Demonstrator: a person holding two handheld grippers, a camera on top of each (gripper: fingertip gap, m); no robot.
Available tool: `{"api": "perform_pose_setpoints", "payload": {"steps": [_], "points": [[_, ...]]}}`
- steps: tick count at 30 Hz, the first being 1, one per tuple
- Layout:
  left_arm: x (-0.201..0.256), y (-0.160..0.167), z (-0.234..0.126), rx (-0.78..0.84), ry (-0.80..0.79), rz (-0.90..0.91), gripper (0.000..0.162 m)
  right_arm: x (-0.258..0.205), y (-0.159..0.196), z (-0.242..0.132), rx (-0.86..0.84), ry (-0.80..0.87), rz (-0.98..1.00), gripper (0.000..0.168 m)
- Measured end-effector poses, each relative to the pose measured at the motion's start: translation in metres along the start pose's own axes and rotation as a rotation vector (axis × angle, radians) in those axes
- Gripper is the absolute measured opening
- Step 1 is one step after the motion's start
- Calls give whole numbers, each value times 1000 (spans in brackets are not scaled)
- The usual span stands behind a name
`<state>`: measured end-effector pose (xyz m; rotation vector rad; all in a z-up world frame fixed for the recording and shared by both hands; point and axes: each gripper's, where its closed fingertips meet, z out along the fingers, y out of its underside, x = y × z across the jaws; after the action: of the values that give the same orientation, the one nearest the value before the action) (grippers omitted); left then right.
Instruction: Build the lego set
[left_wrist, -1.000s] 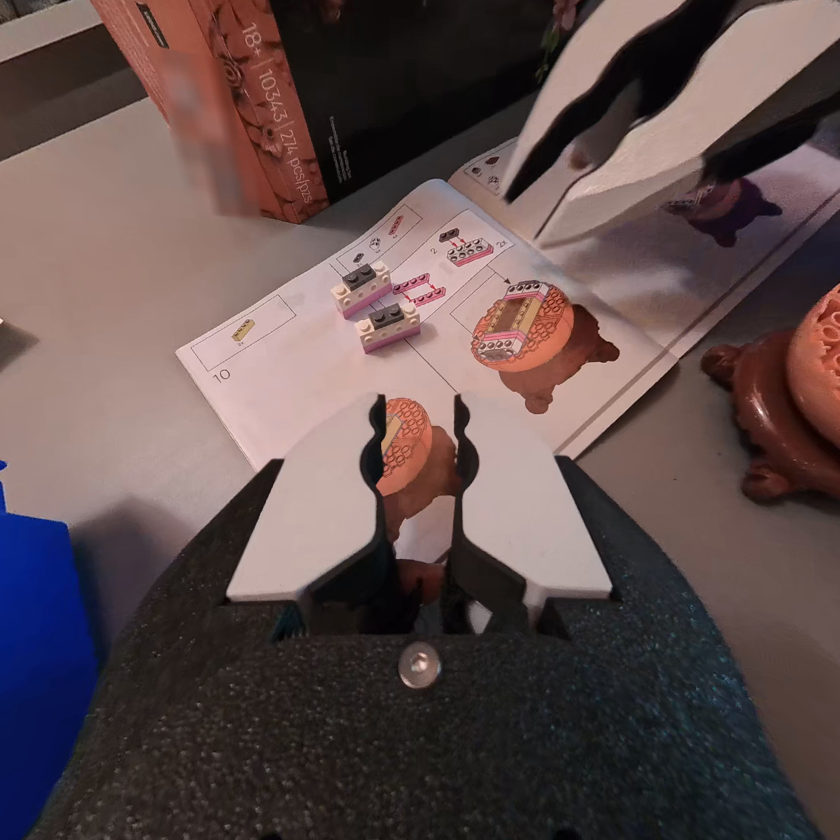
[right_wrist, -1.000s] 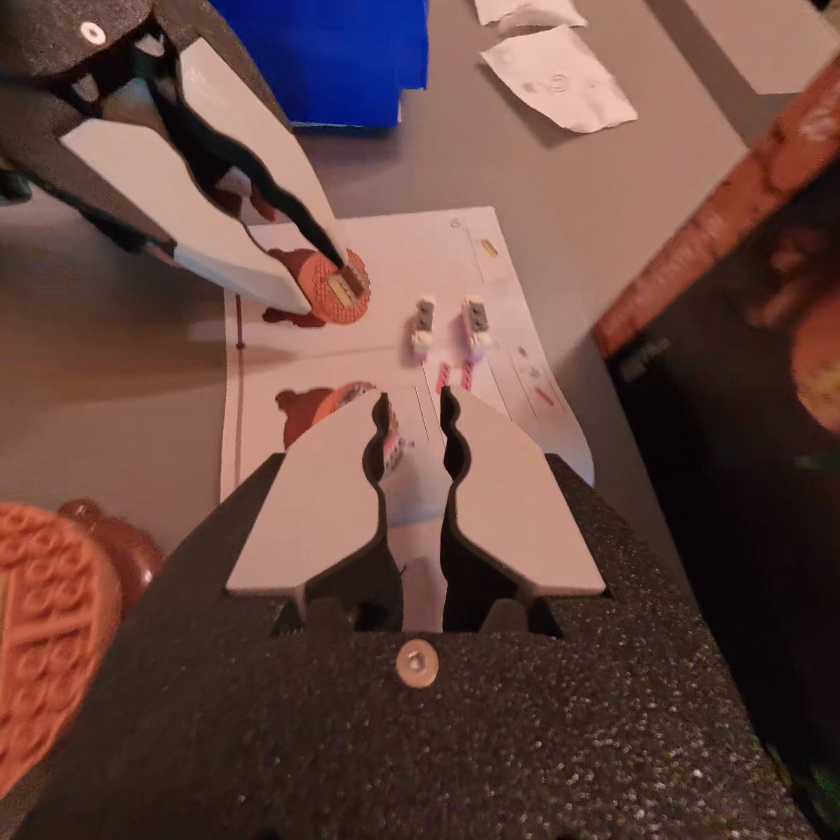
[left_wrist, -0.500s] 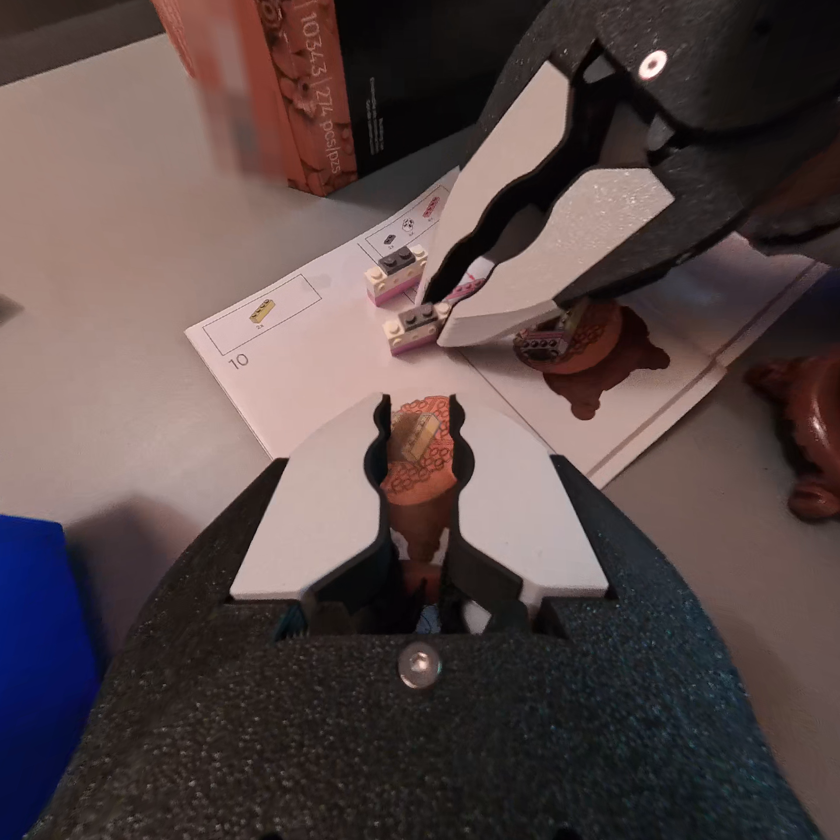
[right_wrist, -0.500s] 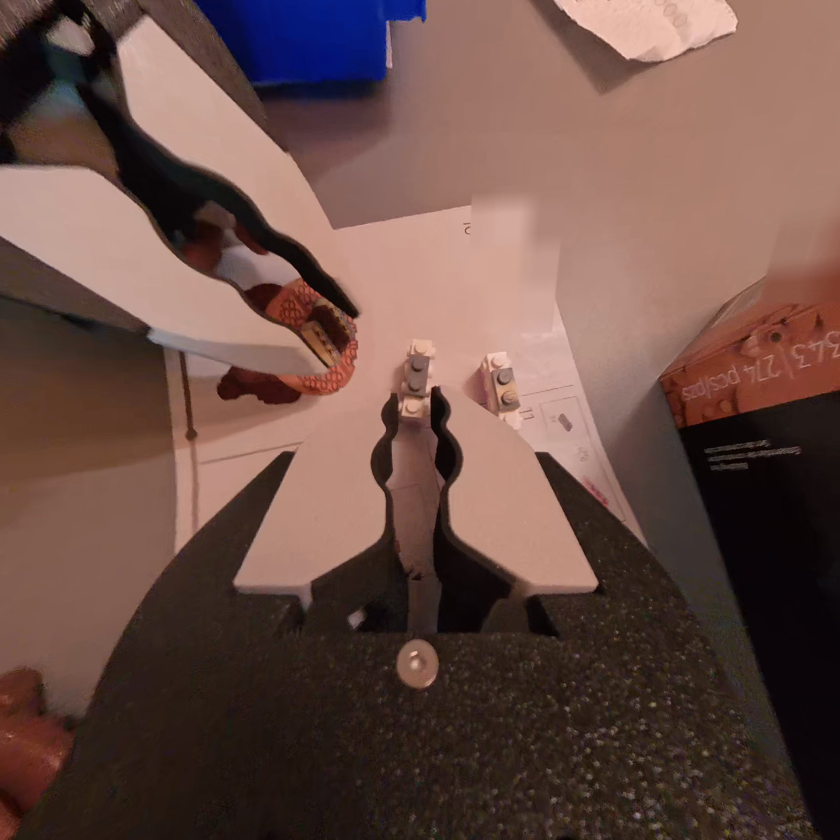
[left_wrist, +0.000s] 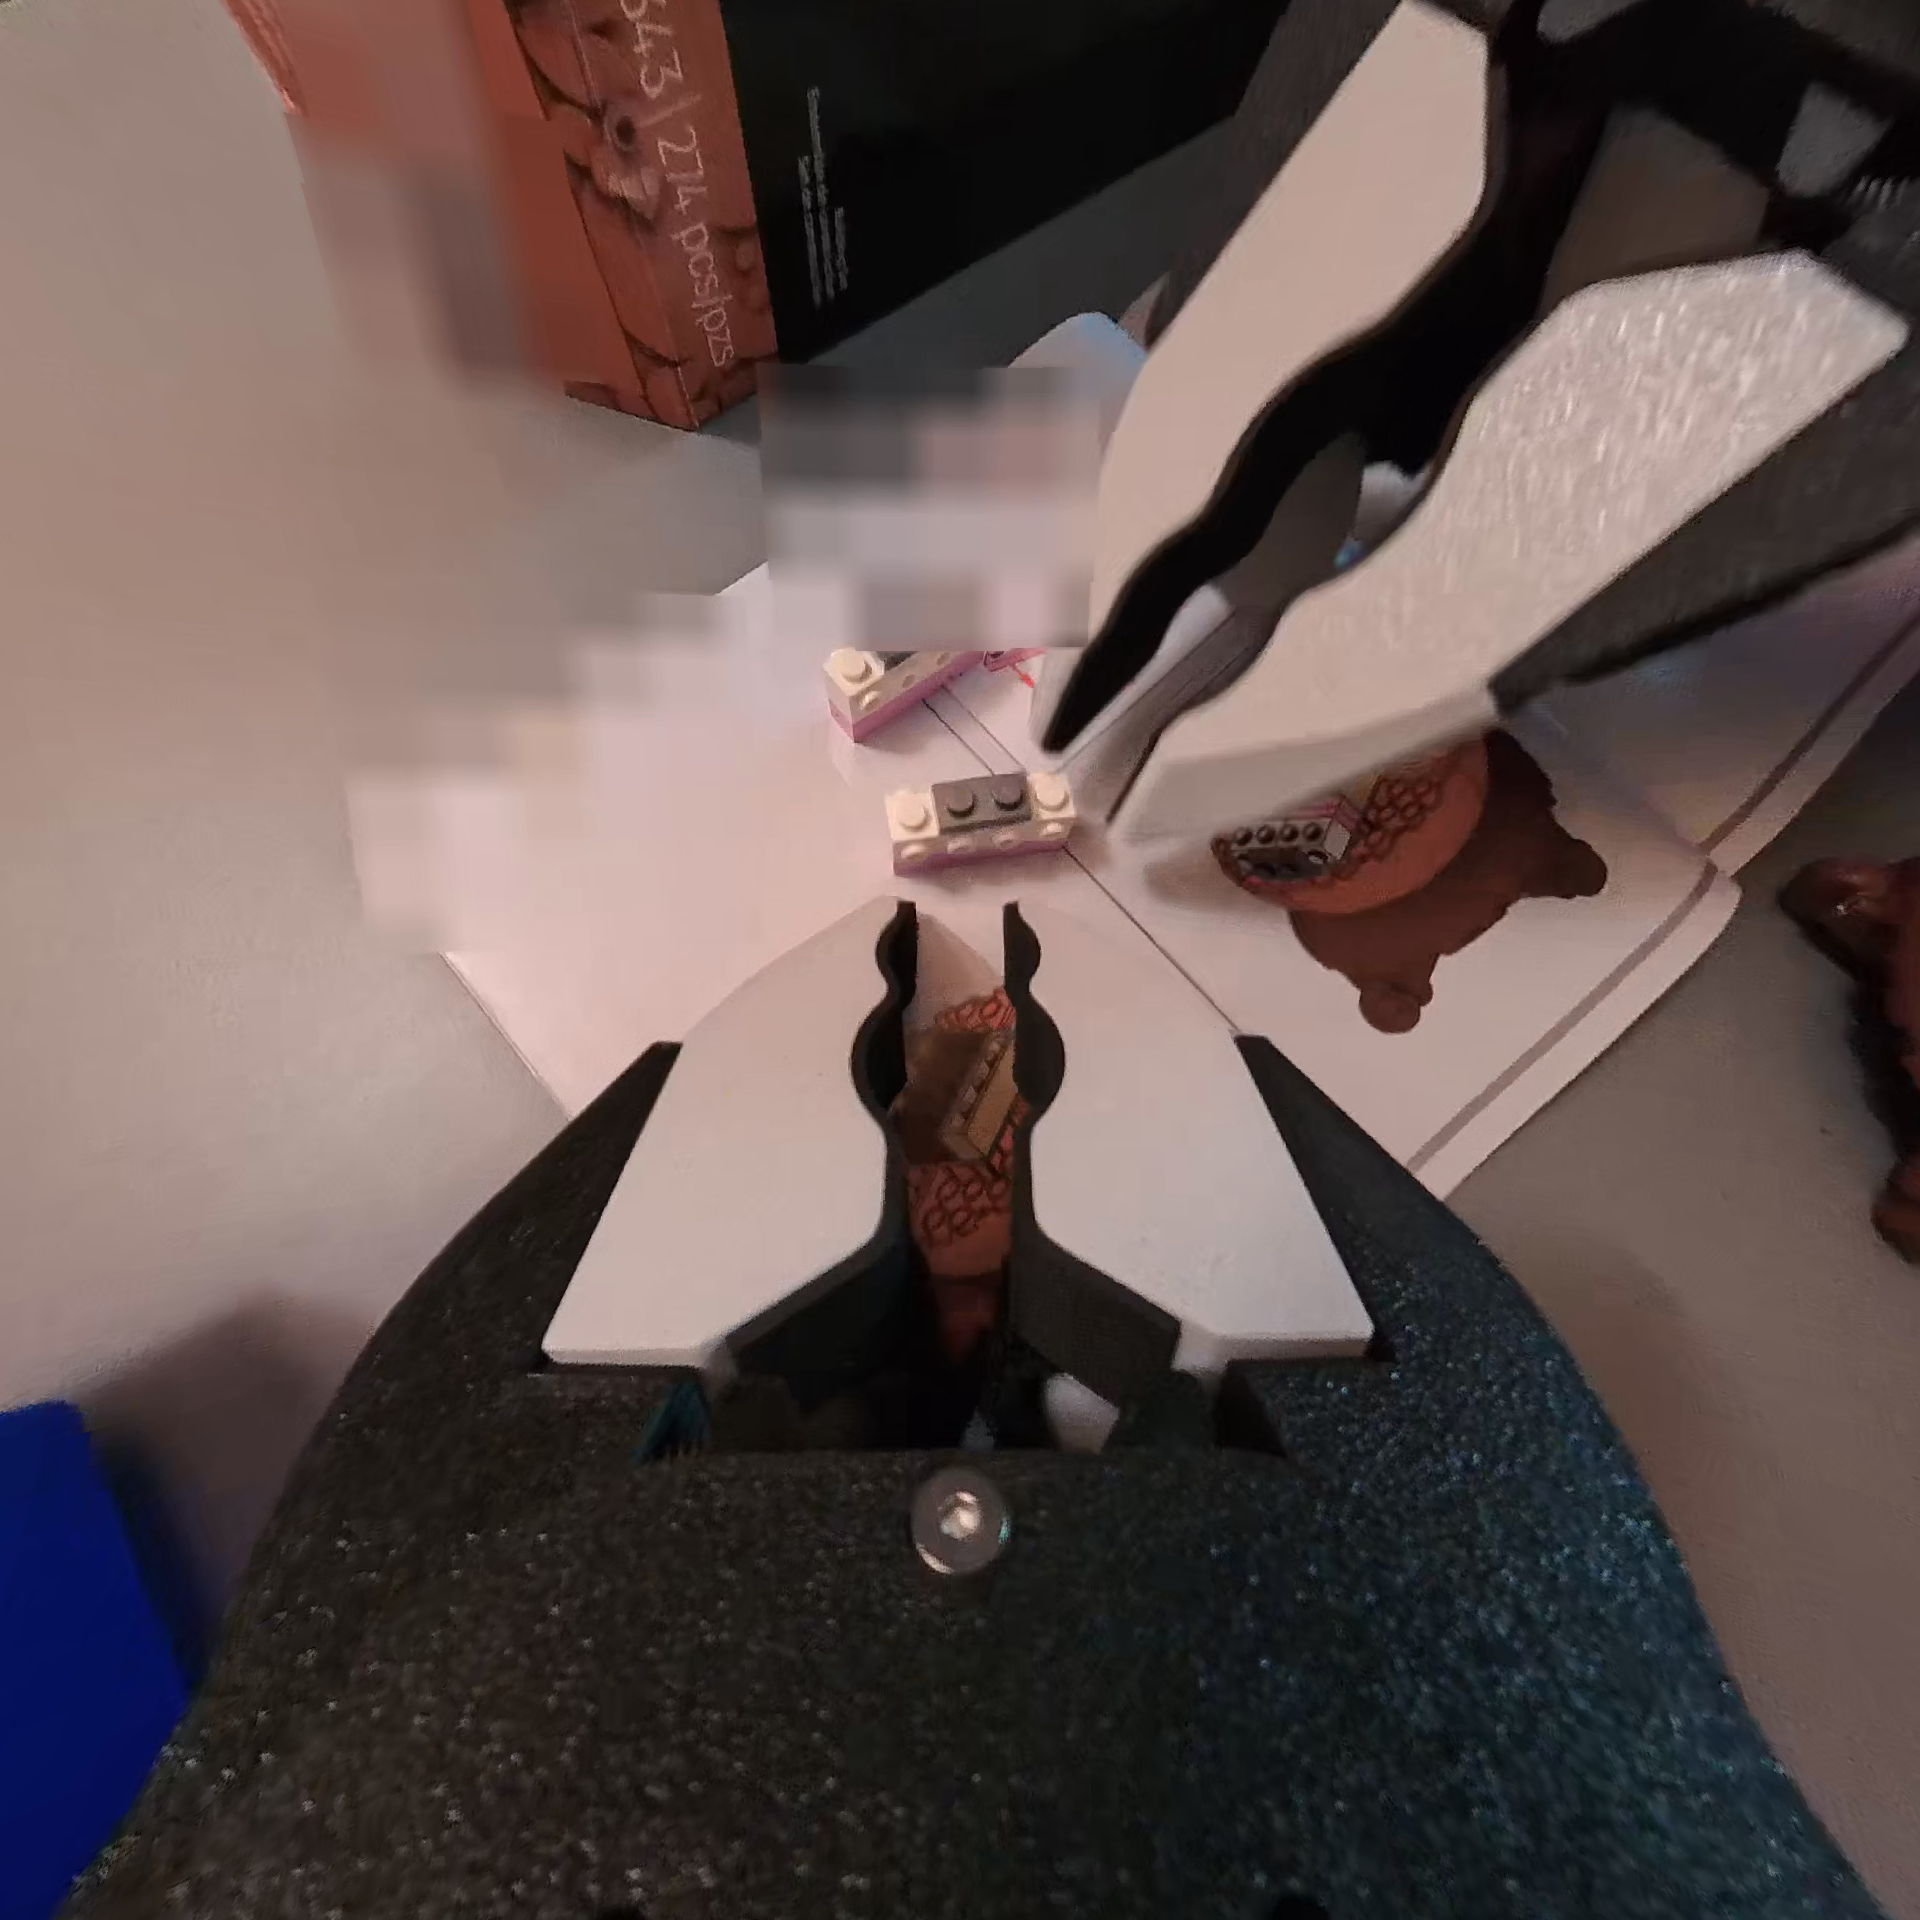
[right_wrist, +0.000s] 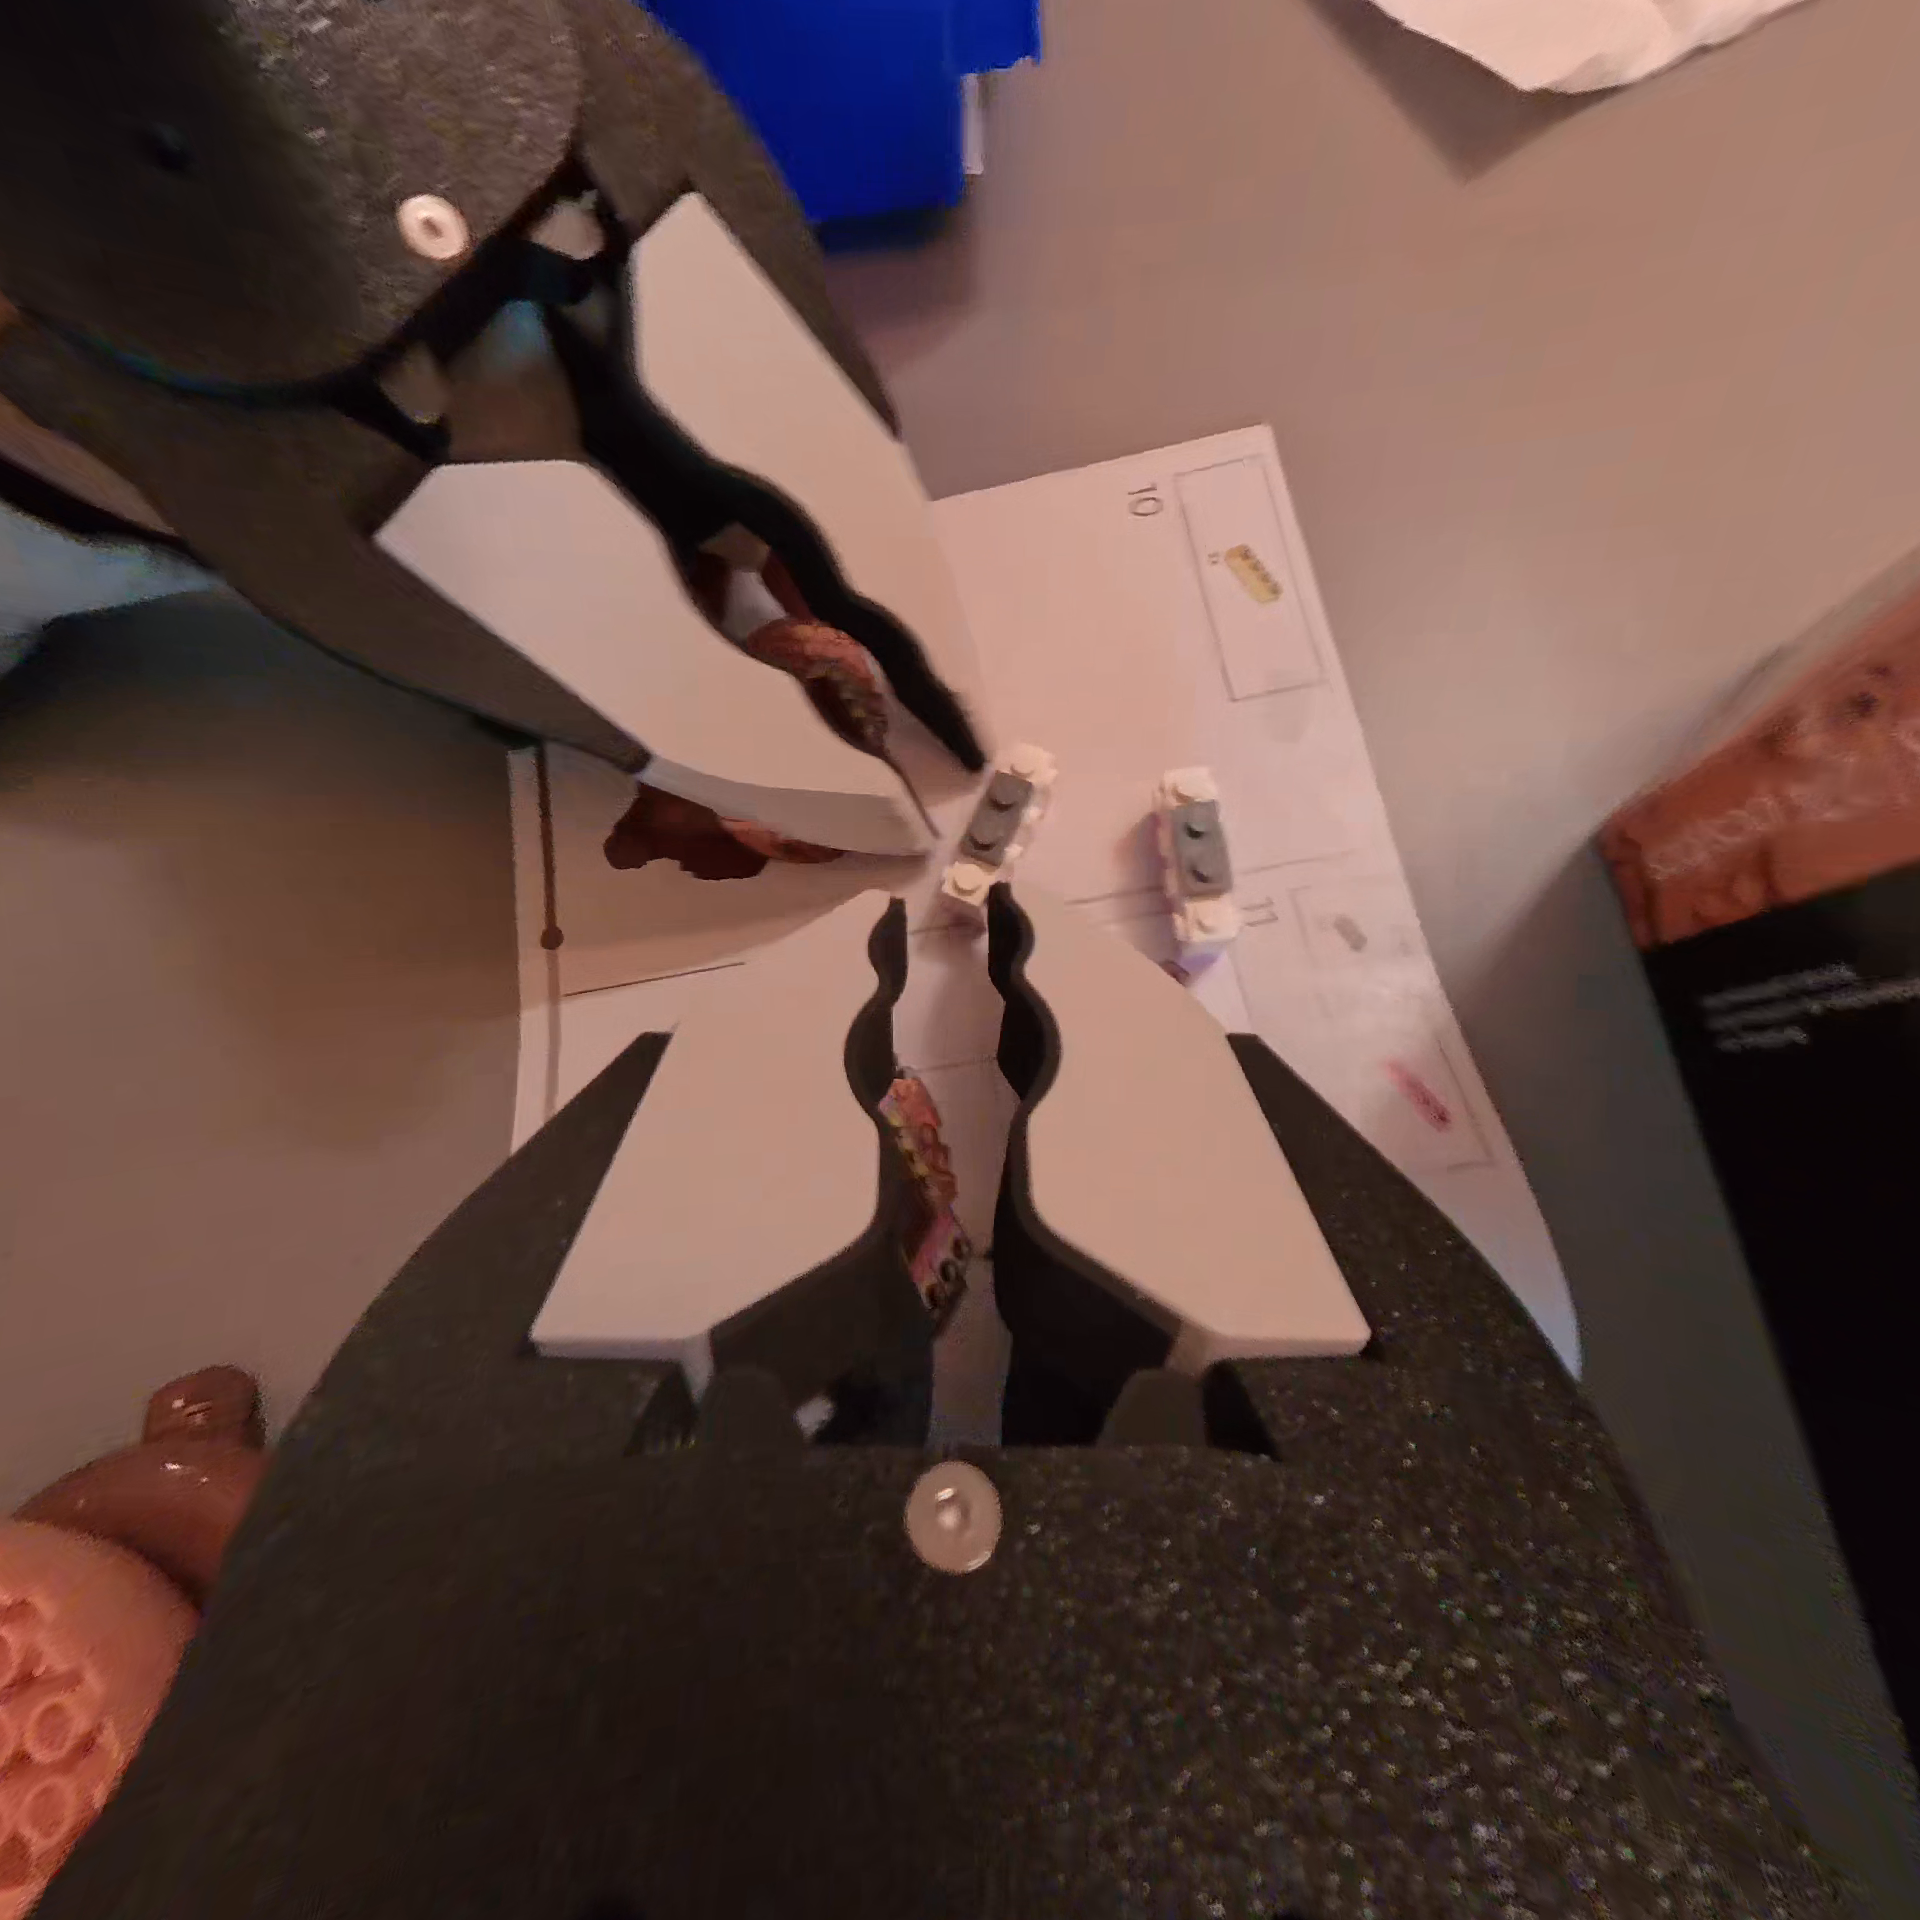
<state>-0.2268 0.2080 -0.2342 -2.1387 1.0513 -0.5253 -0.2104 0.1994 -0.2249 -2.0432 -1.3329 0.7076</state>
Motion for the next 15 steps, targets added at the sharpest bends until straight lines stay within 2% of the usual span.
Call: {"api": "perform_pose_setpoints", "payload": {"steps": [3,6,9,12,15], "points": [[-2,-1,3,1,-7,0,17,-4,1,0,-1,0,-48,15],[-3,-1,2,2,-13,-11,19,10,-1,-13,35,46,-38,16],[-3,1,-1,-6,-14,-3,20,48,1,-21,29,203,-46,16],[-3,1,0,0,-8,4,19,50,5,-7,-6,167,-81,20],[-5,0,0,-1,-11,-3,20,46,1,2,-9,147,-132,12]]}}
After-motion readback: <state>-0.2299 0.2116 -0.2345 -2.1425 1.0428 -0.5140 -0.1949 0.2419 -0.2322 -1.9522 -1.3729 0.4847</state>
